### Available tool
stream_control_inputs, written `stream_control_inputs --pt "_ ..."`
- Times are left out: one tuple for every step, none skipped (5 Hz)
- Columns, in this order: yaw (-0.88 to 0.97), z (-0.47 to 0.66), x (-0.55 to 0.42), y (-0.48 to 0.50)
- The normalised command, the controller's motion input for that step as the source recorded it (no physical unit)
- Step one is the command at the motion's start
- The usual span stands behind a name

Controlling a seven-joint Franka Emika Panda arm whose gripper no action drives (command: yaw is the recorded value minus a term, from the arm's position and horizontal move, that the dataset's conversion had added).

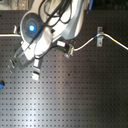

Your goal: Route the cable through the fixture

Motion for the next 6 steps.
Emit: stream_control_inputs --pt "0.17 0.29 -0.283 0.090" --pt "-0.05 0.21 -0.446 -0.103" --pt "-0.19 0.21 -0.456 -0.174" --pt "-0.12 0.22 -0.456 -0.113" --pt "0.09 0.06 -0.257 0.202" --pt "0.26 -0.01 0.040 0.238"
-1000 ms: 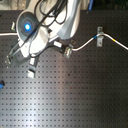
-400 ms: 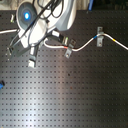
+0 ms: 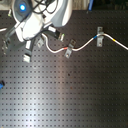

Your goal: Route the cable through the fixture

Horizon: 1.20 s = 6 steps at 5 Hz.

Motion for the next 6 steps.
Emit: stream_control_inputs --pt "0.38 -0.01 0.199 0.217" --pt "0.44 0.00 0.239 0.164" --pt "0.43 0.00 0.315 0.076" --pt "0.38 0.00 0.206 -0.014" --pt "0.40 0.09 -0.001 0.001" --pt "0.03 0.26 -0.283 -0.012"
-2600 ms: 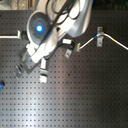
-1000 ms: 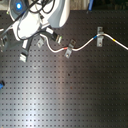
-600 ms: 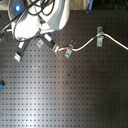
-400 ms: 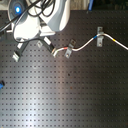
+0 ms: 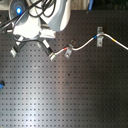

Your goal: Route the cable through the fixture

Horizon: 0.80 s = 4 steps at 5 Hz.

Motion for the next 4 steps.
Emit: stream_control_inputs --pt "-0.11 0.25 -0.422 0.032" --pt "0.00 0.26 -0.153 0.076" --pt "0.11 0.42 0.017 0.084" --pt "0.07 0.44 0.013 0.004"
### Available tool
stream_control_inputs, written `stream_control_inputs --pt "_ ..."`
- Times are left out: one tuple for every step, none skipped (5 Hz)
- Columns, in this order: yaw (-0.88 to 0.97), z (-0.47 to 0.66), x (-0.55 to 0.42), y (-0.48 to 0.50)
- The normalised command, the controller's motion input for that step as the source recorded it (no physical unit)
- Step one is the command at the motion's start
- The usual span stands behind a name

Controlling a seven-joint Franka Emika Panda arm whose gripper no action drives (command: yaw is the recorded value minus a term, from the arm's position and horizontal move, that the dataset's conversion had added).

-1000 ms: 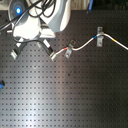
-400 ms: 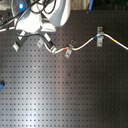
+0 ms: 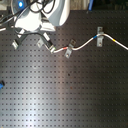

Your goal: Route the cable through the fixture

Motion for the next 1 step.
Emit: stream_control_inputs --pt "0.00 0.00 0.001 0.015"
